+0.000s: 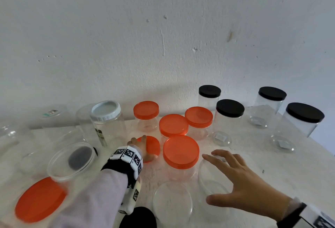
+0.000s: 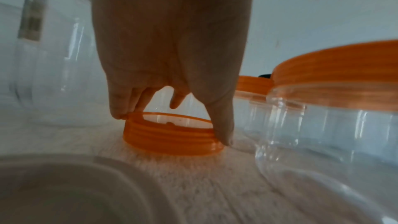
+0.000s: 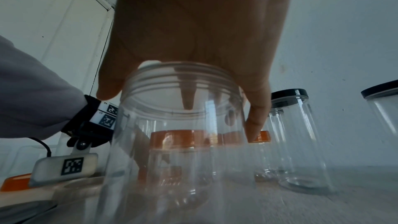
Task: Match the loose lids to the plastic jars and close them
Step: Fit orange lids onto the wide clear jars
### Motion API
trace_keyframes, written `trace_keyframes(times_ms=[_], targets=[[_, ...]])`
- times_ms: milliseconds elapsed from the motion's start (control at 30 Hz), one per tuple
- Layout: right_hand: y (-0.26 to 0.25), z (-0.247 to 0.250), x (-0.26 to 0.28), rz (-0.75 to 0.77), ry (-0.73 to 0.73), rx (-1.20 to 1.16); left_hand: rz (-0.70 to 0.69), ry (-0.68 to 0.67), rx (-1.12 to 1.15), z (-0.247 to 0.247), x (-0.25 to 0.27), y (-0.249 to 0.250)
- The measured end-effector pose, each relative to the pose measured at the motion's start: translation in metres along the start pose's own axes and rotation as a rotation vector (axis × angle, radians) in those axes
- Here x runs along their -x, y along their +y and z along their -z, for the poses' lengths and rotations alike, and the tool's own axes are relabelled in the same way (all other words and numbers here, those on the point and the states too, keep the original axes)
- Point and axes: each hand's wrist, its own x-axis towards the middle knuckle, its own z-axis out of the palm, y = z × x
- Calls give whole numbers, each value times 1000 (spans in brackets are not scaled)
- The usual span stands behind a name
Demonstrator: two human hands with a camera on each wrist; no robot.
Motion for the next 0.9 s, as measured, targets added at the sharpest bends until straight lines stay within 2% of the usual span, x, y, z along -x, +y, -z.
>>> trace_keyframes(times_ms=[233,433,633,767,900], targets=[[-2,10,3,38,-63,-35,13,51,293,8,28,-13],[-4,18,9,60,-104,-58,-113,140,477,12,77,-36],[-40,26,14,167,-163,-68,-268,267,675,20,131,-73],[-75,28,3,286,-80,-98,-306,331,719,25,159,-93],[-114,17,-29,365,67,-92,-327,390,750,28,179,-114]])
